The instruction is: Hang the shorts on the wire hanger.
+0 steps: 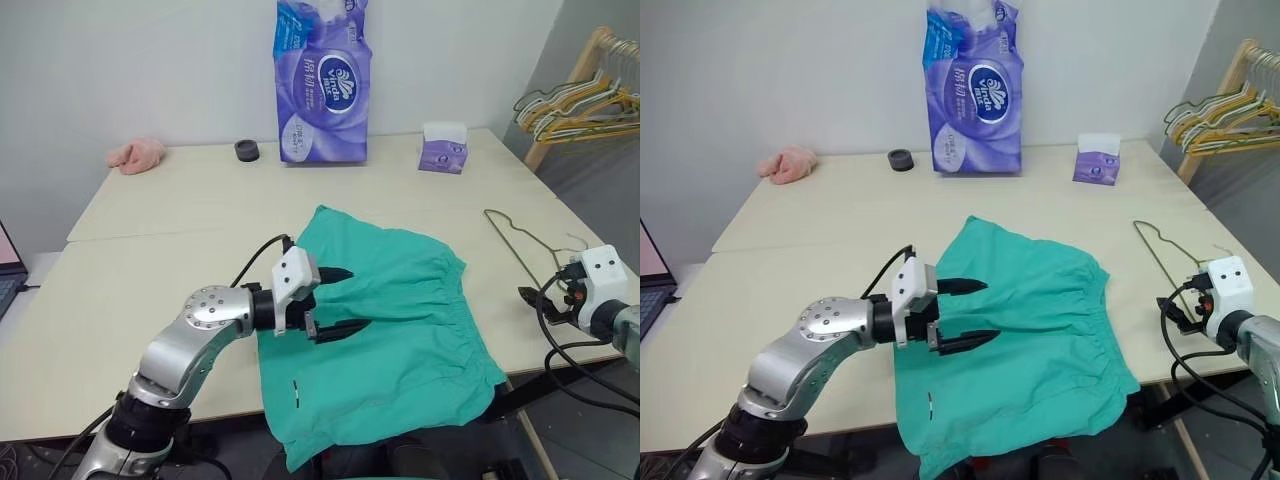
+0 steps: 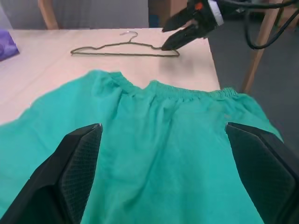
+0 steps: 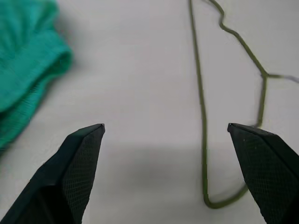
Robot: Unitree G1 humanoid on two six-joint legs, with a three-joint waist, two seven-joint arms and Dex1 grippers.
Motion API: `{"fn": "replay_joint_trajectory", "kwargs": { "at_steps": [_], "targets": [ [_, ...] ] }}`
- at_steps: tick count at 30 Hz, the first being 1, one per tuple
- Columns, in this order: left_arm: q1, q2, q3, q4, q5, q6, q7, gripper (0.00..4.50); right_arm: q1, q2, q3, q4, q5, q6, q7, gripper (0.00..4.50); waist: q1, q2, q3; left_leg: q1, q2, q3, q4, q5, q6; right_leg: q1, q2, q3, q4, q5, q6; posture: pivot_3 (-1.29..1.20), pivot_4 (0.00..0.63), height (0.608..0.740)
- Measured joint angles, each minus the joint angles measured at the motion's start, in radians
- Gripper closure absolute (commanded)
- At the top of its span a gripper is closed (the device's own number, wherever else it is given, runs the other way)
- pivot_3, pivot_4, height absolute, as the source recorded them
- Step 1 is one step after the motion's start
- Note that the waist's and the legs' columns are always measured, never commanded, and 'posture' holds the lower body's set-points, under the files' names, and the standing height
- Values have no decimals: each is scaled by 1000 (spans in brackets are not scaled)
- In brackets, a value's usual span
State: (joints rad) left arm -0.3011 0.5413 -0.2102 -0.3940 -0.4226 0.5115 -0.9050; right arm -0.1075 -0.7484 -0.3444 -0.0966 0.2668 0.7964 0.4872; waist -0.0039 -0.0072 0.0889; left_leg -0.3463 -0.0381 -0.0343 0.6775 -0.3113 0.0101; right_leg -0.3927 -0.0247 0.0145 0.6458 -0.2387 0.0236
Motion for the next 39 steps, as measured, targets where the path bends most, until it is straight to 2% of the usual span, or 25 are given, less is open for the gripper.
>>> {"fn": "replay_joint_trajectory", "kwargs": {
  "at_steps": [2, 10, 15, 21, 22, 24, 34, 35, 39],
  "targets": [
    [-40, -23, -24, 7, 6, 0, -1, 45, -63, 6, 12, 109, -34, -4, -55, 0, -4, 0, 0, 0, 0, 2, 0, 0, 0, 0, 1, 1, 0, 1, 2, -78, 40, 740],
    [-107, -47, -43, 16, 9, 3, -2, 45, -216, 14, 13, 470, -79, -130, -102, 0, -29, 3, -2, 1, 0, 6, 0, 0, 2, 1, 5, 5, 0, 1, 3, -77, 38, 740],
    [-118, -54, -59, 24, 12, 3, -4, 45, -290, 3, 33, 656, -91, -187, -64, 0, -40, 3, -2, 1, 0, 9, 0, -1, 3, 1, 5, 7, 0, 2, 3, -74, 38, 740],
    [-127, -55, -61, 38, 14, 3, -8, 45, -352, -23, 102, 746, -130, -230, -2, 0, -53, 3, -3, 2, 1, 9, 0, -1, 3, 3, 5, 7, 0, 2, 5, -77, 39, 740],
    [-127, -55, -61, 40, 14, 3, -9, 0, -358, -25, 110, 757, -132, -234, 3, 370, -54, 2, -3, 2, 1, 9, 0, -1, 3, 3, 5, 7, 0, 2, 5, -77, 39, 740],
    [-130, -56, -61, 46, 15, 3, -10, 0, -385, -26, 133, 791, -140, -239, 18, 840, -56, 1, -4, 2, 1, 9, 0, -1, 3, 3, 5, 8, 0, 2, 5, -79, 41, 740],
    [-141, -65, -63, 52, 32, -3, -13, 0, -483, -19, 150, 969, -145, -237, 34, 4305, -46, -12, -14, 6, 0, 9, 2, -2, 5, 5, 4, 8, -2, 3, 6, -73, 41, 740],
    [-140, -66, -63, 52, 32, -3, -11, 0, -483, -16, 150, 974, -147, -244, 24, 4474, -45, -13, -15, 6, 0, 9, 2, -2, 5, 5, 4, 8, -2, 3, 6, -73, 41, 740],
    [-139, -89, -58, 78, 42, -16, 24, 0, -475, 2, 156, 963, -156, -270, -6, 4474, -46, -16, -18, 6, 0, 9, 2, -2, 5, 5, 2, 8, -2, 4, 6, -73, 41, 740]
  ]
}}
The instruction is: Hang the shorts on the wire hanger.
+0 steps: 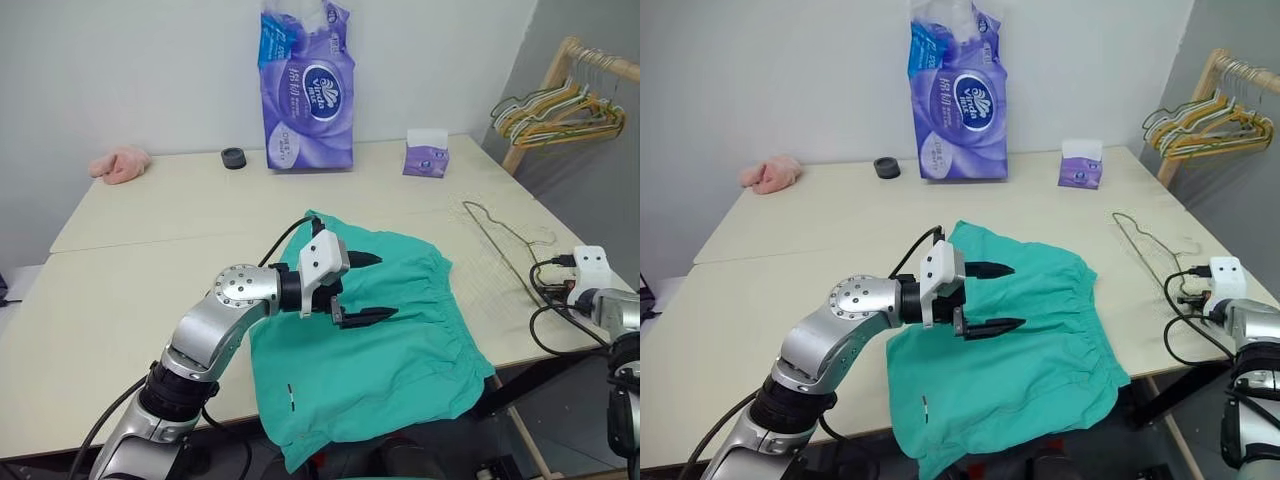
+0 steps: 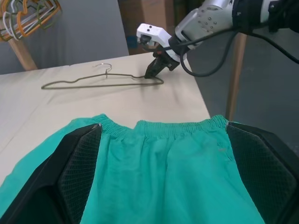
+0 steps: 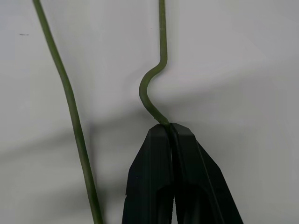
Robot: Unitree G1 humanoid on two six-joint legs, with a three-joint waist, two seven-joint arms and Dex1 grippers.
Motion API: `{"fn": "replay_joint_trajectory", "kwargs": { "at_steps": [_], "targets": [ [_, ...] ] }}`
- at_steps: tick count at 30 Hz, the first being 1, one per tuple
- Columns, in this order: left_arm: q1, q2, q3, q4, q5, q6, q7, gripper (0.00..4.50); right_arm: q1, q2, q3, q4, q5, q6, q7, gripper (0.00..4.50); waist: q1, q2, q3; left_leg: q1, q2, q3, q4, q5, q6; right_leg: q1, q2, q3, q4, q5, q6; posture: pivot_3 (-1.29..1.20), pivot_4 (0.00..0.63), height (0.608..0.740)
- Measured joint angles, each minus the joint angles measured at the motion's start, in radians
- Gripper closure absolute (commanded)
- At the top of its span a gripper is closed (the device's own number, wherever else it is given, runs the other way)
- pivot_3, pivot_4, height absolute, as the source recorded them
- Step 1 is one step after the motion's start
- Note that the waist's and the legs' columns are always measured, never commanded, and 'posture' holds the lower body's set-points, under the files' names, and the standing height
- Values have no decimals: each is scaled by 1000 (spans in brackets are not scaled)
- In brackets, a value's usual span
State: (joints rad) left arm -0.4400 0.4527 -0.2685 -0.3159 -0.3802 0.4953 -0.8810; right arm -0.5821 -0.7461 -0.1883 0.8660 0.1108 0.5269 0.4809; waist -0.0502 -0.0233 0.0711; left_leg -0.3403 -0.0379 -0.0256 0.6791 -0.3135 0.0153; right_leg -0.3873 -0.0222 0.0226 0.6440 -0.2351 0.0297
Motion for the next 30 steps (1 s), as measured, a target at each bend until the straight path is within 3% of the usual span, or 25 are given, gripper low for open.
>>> {"fn": "replay_joint_trajectory", "kwargs": {
  "at_steps": [6, 16, 23, 30],
  "targets": [
    [-25, -36, 71, 150, 61, -49, 113, 0, 71, 10, 18, -127, -15, -14, -6, 4474, -1, 0, 0, -1, 2, -1, -1, 0, 0, -2, 0, -1, 0, 0, -1, -73, 42, 740],
    [-134, -9, 216, 342, 40, -42, 122, 0, 257, -11, 115, -671, -51, -43, 85, 4474, -6, 9, 3, -7, 2, 0, -1, 0, 0, -11, -1, 0, 3, 0, 0, -89, 41, 740],
    [-205, 71, 294, 519, -39, 93, 26, 0, 269, -106, 196, -862, -160, -297, 143, 4474, -6, 8, 3, -9, 1, 0, -1, 0, -1, -13, -1, 0, 2, 0, 0, -97, 40, 740],
    [-223, 81, 290, 515, -101, 237, -57, 0, 265, -114, 224, -894, -191, -538, 211, 4474, -1, 8, 3, -15, 1, 0, 0, 0, -1, -19, -3, -1, 2, 1, 0, -103, 42, 740]
  ]
}}
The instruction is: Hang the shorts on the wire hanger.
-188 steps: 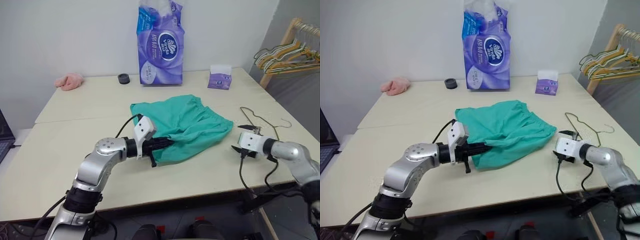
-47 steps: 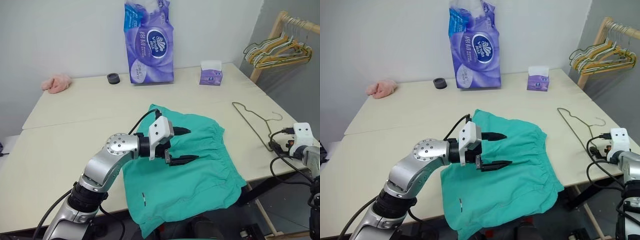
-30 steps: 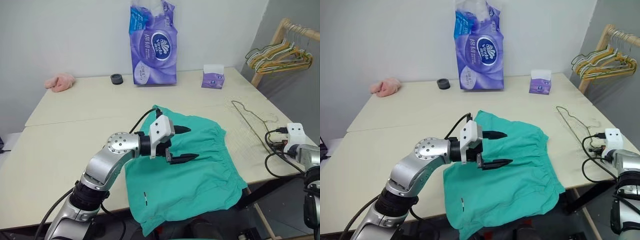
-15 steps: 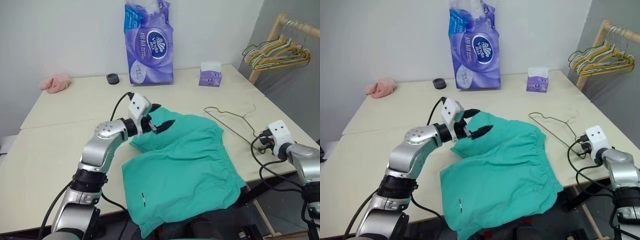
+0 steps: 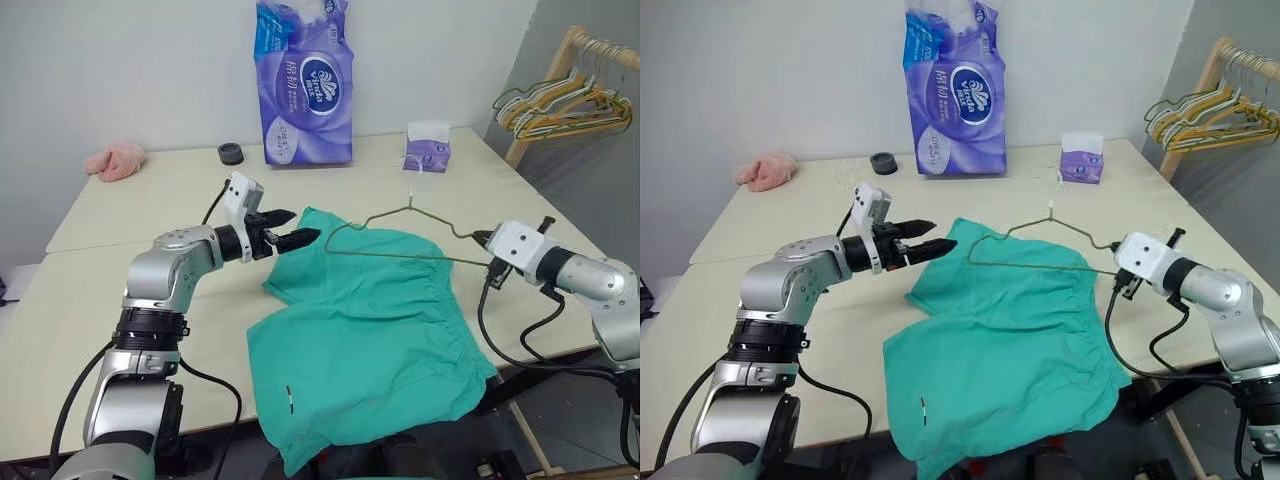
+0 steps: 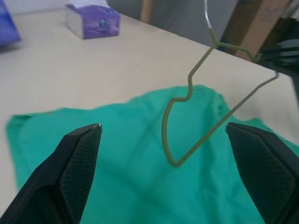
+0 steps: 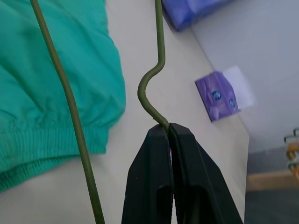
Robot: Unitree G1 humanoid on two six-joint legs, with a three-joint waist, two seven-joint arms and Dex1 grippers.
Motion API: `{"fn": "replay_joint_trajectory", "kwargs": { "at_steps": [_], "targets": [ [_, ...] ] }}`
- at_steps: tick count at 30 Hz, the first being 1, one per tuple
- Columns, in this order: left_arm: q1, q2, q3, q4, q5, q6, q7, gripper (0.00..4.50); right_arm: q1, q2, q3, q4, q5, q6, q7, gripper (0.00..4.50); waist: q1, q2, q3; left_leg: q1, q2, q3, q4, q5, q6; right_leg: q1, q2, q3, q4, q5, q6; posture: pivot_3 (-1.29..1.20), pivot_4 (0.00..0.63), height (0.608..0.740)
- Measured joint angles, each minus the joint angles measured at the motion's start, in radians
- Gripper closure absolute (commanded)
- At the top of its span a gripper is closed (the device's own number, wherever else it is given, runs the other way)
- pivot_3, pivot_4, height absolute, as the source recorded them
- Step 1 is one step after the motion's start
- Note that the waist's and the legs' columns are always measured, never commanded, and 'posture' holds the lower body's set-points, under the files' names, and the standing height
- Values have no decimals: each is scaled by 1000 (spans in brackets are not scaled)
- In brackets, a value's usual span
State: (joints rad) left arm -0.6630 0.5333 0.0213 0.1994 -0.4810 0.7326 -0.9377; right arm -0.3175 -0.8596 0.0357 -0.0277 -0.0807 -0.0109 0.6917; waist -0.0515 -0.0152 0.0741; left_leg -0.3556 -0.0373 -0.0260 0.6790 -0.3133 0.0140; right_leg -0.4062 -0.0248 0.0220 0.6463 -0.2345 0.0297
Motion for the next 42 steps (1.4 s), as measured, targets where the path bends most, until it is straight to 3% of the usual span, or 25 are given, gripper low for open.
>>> {"fn": "replay_joint_trajectory", "kwargs": {
  "at_steps": [7, 16, 19, 32, 39, 42],
  "targets": [
    [87, 81, -118, -87, -22, 92, -145, 0, -41, 5, 48, -41, -26, -200, 51, 4474, -5, 0, 1, 0, 0, 0, 0, 0, 0, -1, 0, 0, 1, 0, 0, -103, 46, 740],
    [145, 134, -181, -157, -14, 87, -231, 0, -70, 26, 68, -82, -26, -242, 87, 4474, -3, 0, 1, 0, 0, 0, 0, 0, 0, 0, 0, 0, 1, 0, -1, -105, 49, 740],
    [146, 138, -184, -160, -6, 83, -235, 575, -70, 31, 68, -89, -26, -240, 93, 4500, -2, 1, 1, 0, 0, 0, 0, 0, 0, 0, 0, 0, 1, 0, -1, -108, 51, 740],
    [178, 139, -192, -217, -16, 84, -285, 4464, -68, 37, 62, -106, -24, -209, 94, 4500, -3, 1, 1, 0, 0, 0, 0, 0, 0, 0, 0, 0, 1, 0, -1, -111, 53, 740],
    [199, 145, -193, -232, -17, 95, -274, 4495, -52, 37, 60, -124, -16, -196, 122, 4500, -3, 1, 1, 1, 0, 0, 0, 0, 0, 0, 0, 0, 2, 0, -1, -110, 54, 740],
    [200, 147, -193, -232, -16, 98, -272, 4500, -42, 38, 61, -130, -11, -190, 141, 3751, -3, 1, 1, 1, 0, 0, 0, 0, 0, 0, 0, 0, 2, 0, -1, -110, 54, 740]
  ]
}}
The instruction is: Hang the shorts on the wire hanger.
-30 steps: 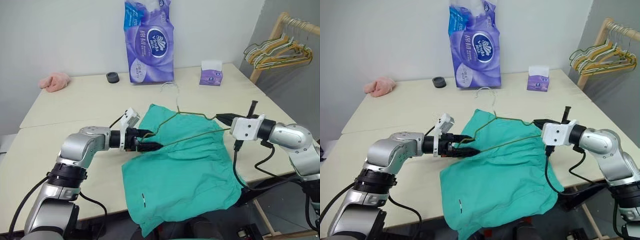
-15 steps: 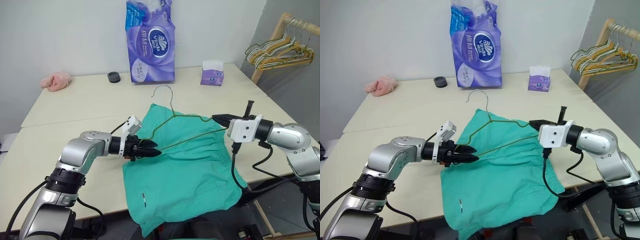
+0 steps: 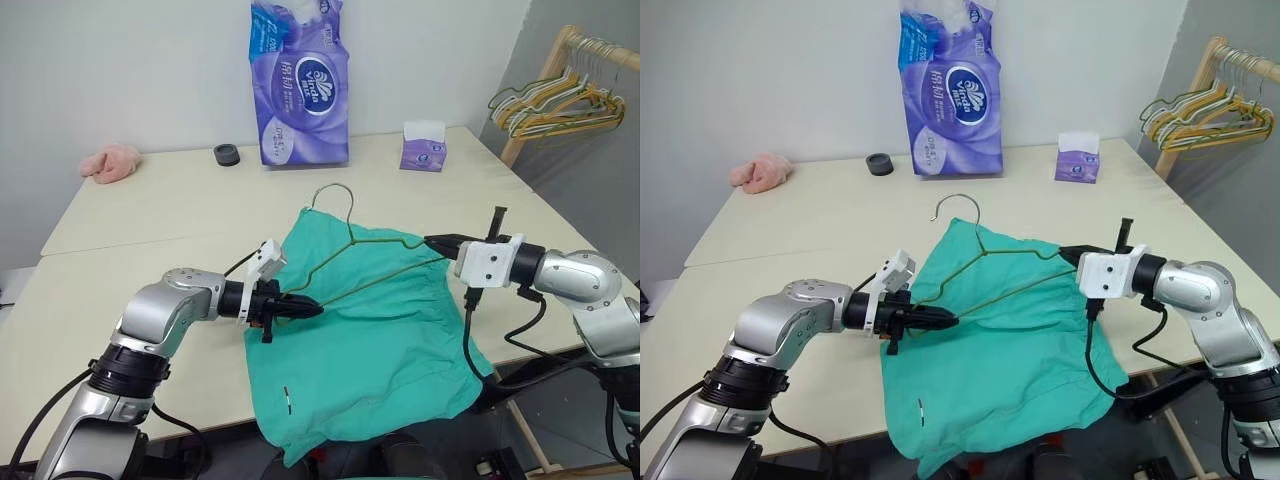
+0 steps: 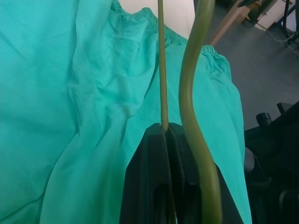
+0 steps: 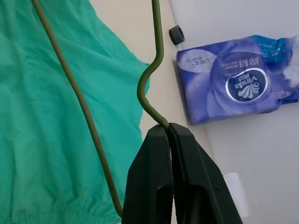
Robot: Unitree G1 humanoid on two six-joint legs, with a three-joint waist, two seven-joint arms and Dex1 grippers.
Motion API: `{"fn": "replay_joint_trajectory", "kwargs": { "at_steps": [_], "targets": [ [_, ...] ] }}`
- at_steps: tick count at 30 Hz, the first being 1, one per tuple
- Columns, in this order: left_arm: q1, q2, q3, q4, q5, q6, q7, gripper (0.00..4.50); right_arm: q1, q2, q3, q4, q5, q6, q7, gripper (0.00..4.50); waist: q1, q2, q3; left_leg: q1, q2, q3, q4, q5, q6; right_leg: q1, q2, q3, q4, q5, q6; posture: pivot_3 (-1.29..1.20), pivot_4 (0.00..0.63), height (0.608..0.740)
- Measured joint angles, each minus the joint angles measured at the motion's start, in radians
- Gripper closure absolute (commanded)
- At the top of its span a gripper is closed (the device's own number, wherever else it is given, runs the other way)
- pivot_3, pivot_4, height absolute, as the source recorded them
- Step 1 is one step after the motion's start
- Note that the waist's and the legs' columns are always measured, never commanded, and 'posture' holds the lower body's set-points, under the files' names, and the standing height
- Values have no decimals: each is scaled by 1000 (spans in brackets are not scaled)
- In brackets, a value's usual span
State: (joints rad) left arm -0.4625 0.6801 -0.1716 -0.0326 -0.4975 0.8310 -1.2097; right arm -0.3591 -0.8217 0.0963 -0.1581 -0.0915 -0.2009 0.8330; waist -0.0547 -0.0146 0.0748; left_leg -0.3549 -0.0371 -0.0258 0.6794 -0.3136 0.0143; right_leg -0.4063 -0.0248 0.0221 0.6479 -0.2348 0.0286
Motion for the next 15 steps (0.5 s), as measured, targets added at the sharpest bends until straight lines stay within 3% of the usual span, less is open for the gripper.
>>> {"fn": "replay_joint_trajectory", "kwargs": {
  "at_steps": [6, 10, 15],
  "targets": [
    [-1, -10, -1, -5, 7, -5, 24, 4500, 30, -17, 6, -65, 37, 10, 58, 1760, 1, 0, 0, 0, 0, 0, 0, 0, 0, 0, 0, 0, 0, 0, 0, -107, 53, 740],
    [-3, -16, -5, -5, 40, -44, 44, 4500, 77, -71, -12, -133, 123, 179, 126, 401, 5, 0, 0, 0, 0, -1, 0, 0, 0, 0, 0, -1, 0, 0, 0, -107, 53, 740],
    [-2, 13, -73, -15, 122, -154, 28, 4500, 93, -118, -103, -243, 296, 543, 149, 401, 9, 0, 0, 0, 0, -1, 0, 0, 0, 0, 0, 0, 0, 0, 0, -119, 53, 740]
  ]
}}
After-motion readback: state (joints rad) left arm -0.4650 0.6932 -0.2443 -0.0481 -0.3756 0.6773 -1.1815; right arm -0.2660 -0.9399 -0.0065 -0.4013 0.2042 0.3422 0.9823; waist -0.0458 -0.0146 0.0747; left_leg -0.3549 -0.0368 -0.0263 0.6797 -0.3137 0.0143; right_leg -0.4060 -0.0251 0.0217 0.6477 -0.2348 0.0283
